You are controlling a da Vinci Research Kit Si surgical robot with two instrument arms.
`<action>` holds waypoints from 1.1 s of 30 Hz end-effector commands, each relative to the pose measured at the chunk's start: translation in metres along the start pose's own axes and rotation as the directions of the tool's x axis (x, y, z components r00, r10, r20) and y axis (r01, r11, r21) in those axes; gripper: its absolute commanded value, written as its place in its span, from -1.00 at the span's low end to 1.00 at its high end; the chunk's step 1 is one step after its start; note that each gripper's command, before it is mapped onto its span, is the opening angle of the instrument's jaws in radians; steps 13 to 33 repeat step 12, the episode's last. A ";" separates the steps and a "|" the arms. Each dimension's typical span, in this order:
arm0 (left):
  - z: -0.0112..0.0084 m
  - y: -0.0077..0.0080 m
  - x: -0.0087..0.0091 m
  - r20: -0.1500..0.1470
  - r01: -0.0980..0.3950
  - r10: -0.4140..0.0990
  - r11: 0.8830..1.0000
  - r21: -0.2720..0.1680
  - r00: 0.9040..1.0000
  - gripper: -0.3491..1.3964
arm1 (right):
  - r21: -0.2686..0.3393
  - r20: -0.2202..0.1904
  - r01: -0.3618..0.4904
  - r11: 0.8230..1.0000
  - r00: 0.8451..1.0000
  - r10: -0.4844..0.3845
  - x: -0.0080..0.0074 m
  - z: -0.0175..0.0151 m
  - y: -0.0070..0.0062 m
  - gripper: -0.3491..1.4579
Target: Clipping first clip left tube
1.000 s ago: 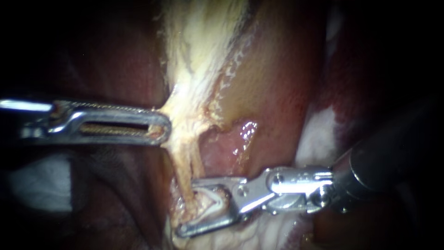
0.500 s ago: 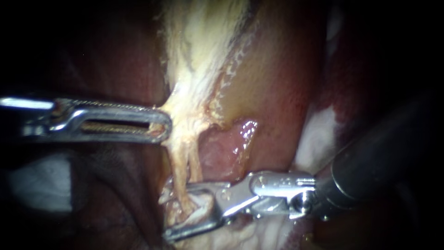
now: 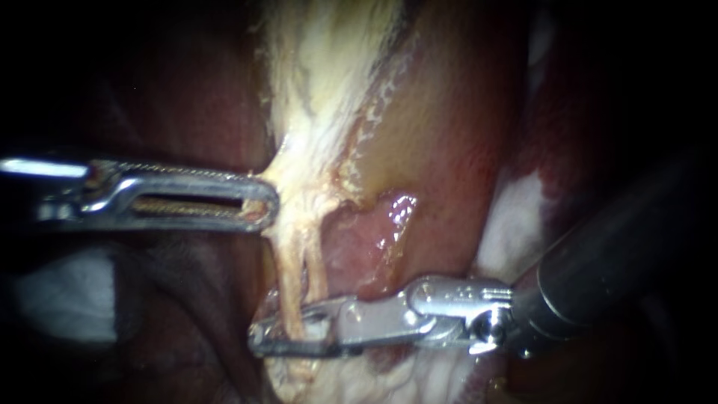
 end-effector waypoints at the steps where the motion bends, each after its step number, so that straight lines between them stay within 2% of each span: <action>1: 0.0000 0.0000 0.0000 0.000 0.000 0.000 1.000 0.000 1.000 -1.00 | 0.000 -0.001 0.001 1.000 1.000 -0.001 -0.0001 0.0001 0.0000 -1.00; 33: -0.0001 -0.0001 0.0000 0.000 0.000 0.000 1.000 0.000 1.000 -1.00 | 0.000 -0.001 -0.005 1.000 1.000 0.005 -0.0001 0.0002 0.0000 -1.00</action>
